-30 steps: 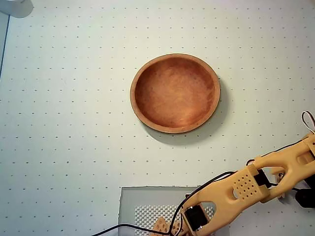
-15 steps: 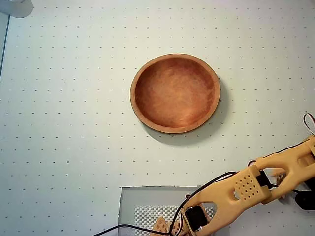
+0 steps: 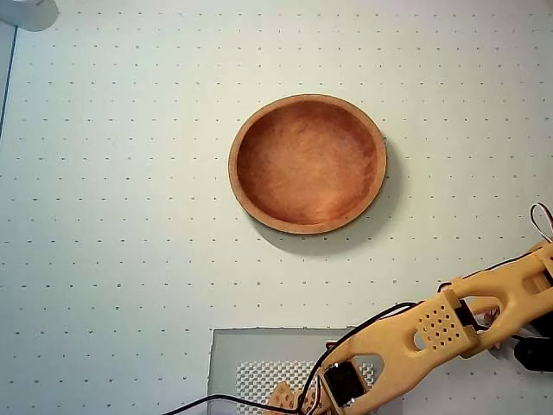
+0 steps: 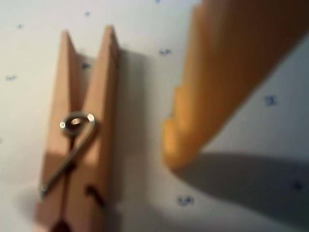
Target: Grasp a clothespin and put it in the bowl.
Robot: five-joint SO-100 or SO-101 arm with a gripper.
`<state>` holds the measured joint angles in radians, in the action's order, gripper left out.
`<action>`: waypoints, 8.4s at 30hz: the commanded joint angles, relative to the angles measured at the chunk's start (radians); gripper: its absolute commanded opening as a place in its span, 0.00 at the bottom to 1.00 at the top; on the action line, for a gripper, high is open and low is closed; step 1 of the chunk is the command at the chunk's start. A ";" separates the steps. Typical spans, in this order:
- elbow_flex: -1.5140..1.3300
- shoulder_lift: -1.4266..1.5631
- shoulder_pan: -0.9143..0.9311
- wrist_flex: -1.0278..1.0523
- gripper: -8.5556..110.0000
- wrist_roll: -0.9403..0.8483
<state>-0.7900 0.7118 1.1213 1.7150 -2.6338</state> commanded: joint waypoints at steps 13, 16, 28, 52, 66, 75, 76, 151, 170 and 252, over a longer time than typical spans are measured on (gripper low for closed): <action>0.025 0.008 -0.005 -0.008 0.24 0.002; 0.025 0.011 -0.005 -0.006 0.18 0.003; 0.025 0.011 -0.006 -0.005 0.05 0.003; -0.133 0.612 -0.163 0.005 0.04 0.003; -0.466 1.104 -0.453 0.005 0.04 0.110; -0.569 1.264 -0.750 0.005 0.04 0.402; -0.569 1.273 -0.778 0.005 0.04 0.434; -0.310 0.666 -1.002 -0.112 0.04 0.994; -0.295 0.472 -1.150 -0.127 0.04 1.003; -0.727 2.005 -1.184 -0.293 0.04 2.224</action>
<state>-1.4696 2.6707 -0.0506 1.5171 -0.6182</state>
